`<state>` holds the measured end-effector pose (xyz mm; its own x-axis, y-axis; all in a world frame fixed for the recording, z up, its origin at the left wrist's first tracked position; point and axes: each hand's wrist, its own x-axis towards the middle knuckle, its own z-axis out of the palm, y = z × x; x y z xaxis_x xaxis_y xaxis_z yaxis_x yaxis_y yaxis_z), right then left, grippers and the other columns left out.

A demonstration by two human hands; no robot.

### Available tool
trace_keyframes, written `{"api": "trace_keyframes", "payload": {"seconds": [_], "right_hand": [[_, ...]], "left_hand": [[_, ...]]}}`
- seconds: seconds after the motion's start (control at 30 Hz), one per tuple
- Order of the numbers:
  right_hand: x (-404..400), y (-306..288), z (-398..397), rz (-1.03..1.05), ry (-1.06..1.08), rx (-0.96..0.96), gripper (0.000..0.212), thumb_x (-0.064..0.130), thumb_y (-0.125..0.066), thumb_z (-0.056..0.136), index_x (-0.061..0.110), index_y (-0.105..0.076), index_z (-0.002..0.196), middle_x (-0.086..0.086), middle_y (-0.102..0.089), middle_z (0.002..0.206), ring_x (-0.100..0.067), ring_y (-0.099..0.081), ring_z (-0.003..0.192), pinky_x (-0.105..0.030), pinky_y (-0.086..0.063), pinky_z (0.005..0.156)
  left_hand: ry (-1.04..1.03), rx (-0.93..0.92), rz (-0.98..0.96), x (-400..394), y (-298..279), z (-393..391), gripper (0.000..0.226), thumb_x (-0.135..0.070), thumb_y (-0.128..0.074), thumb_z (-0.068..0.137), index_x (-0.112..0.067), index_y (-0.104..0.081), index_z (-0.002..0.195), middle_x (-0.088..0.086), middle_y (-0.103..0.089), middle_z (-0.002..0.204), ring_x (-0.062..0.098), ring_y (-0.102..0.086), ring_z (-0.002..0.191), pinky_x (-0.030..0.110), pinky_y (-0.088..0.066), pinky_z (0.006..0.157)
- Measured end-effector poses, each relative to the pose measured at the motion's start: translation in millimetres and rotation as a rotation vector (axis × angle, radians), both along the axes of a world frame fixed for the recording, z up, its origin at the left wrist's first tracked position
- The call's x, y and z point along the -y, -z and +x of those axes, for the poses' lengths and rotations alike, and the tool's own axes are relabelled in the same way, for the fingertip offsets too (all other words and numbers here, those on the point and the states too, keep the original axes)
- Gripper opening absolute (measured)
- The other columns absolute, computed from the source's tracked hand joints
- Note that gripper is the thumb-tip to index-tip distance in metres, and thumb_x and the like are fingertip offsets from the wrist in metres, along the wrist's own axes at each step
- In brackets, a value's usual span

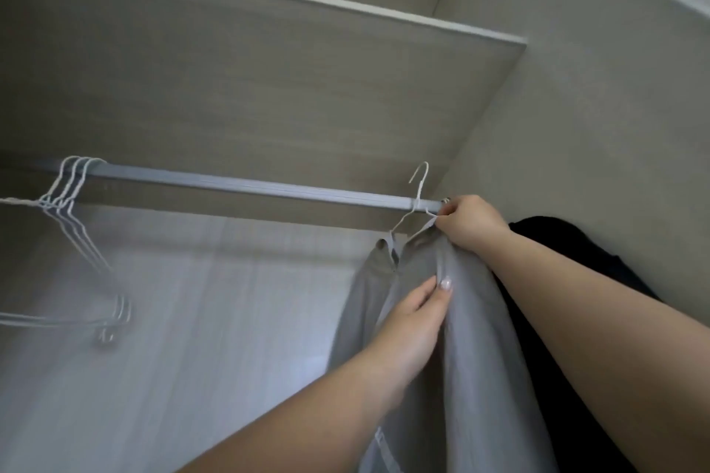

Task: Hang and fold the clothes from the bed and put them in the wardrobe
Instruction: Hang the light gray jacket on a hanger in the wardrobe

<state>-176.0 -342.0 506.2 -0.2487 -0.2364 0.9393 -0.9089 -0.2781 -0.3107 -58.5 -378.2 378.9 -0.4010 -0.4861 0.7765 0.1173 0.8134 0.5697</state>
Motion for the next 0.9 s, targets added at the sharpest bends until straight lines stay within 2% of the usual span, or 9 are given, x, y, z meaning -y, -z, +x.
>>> {"api": "trace_keyframes", "payload": {"seconds": [0.07,0.13,0.2,0.3,0.37,0.47,0.6,0.73,0.9], "right_hand": [[8,0,-4,0.027,0.04,0.004,0.021,0.021,-0.057,0.089,0.013,-0.069,0.104,-0.011,-0.068,0.109,-0.029,-0.061,0.104,-0.024,-0.04,0.075],[15,0,-6,0.072,0.076,0.019,0.024,0.022,-0.056,0.09,0.01,-0.068,0.107,-0.012,-0.067,0.107,-0.03,-0.061,0.105,-0.026,-0.042,0.076],[16,0,-6,0.134,0.122,0.006,0.027,0.019,-0.051,0.092,0.005,-0.065,0.111,-0.015,-0.065,0.108,-0.031,-0.06,0.109,-0.027,-0.043,0.079],[3,2,2,0.251,0.222,-0.015,0.034,0.012,-0.037,0.098,-0.002,-0.055,0.124,-0.019,-0.054,0.131,-0.033,-0.052,0.121,-0.031,-0.042,0.093],[-10,7,9,0.324,0.278,-0.073,0.037,0.012,-0.032,0.1,-0.001,-0.05,0.129,-0.018,-0.048,0.138,-0.031,-0.047,0.126,-0.029,-0.038,0.097],[-19,9,6,0.383,0.409,-0.184,0.036,0.019,-0.036,0.1,0.003,-0.052,0.128,-0.016,-0.051,0.135,-0.031,-0.05,0.122,-0.031,-0.041,0.094],[-28,14,4,0.099,0.476,-0.258,0.03,0.027,-0.046,0.091,0.014,-0.06,0.115,-0.011,-0.059,0.112,-0.032,-0.056,0.097,-0.032,-0.041,0.075],[-35,31,31,-0.099,0.371,-0.405,0.03,0.03,-0.044,0.092,0.023,-0.062,0.116,-0.008,-0.053,0.111,-0.032,-0.055,0.104,-0.033,-0.041,0.077],[-35,59,64,-0.084,0.084,-0.403,0.031,0.033,-0.047,0.09,0.025,-0.062,0.116,-0.007,-0.057,0.12,-0.029,-0.056,0.11,-0.035,-0.046,0.09]], "left_hand": [[0.005,0.002,0.034,4,2,-4,0.058,-0.068,-0.049,0.082,-0.041,-0.051,0.134,-0.023,-0.055,0.132,-0.001,-0.049,0.123,0.031,-0.032,0.112],[0.027,0.015,0.059,5,6,-7,0.06,-0.068,-0.049,0.08,-0.041,-0.051,0.134,-0.022,-0.054,0.135,0.002,-0.046,0.127,0.035,-0.029,0.115],[0.039,0.038,0.08,4,9,-8,0.057,-0.067,-0.047,0.084,-0.041,-0.05,0.134,-0.022,-0.052,0.136,0.002,-0.044,0.129,0.036,-0.028,0.116],[0.067,0.042,0.104,2,13,-9,0.05,-0.064,-0.044,0.09,-0.04,-0.052,0.133,-0.022,-0.053,0.134,0.003,-0.046,0.128,0.035,-0.029,0.115],[0.072,0.044,0.118,0,16,-10,0.046,-0.063,-0.043,0.091,-0.04,-0.054,0.129,-0.021,-0.054,0.133,0.003,-0.047,0.126,0.032,-0.031,0.113],[0.054,0.02,0.124,-6,20,-7,0.026,-0.06,-0.044,0.091,-0.044,-0.057,0.108,-0.02,-0.056,0.129,0.003,-0.049,0.122,0.027,-0.034,0.106],[0.011,-0.043,0.118,-16,22,2,0.015,-0.05,-0.045,0.095,-0.04,-0.056,0.091,-0.012,-0.062,0.117,0.004,-0.056,0.112,0.024,-0.038,0.095],[-0.103,-0.196,0.103,-23,24,30,0.014,-0.031,-0.051,0.098,-0.027,-0.063,0.091,-0.006,-0.069,0.105,0.001,-0.063,0.096,0.013,-0.042,0.078],[-0.235,-0.312,0.173,-25,41,83,0.012,-0.029,-0.055,0.095,-0.023,-0.065,0.098,-0.006,-0.071,0.103,0.003,-0.064,0.098,0.029,-0.044,0.093]]}}
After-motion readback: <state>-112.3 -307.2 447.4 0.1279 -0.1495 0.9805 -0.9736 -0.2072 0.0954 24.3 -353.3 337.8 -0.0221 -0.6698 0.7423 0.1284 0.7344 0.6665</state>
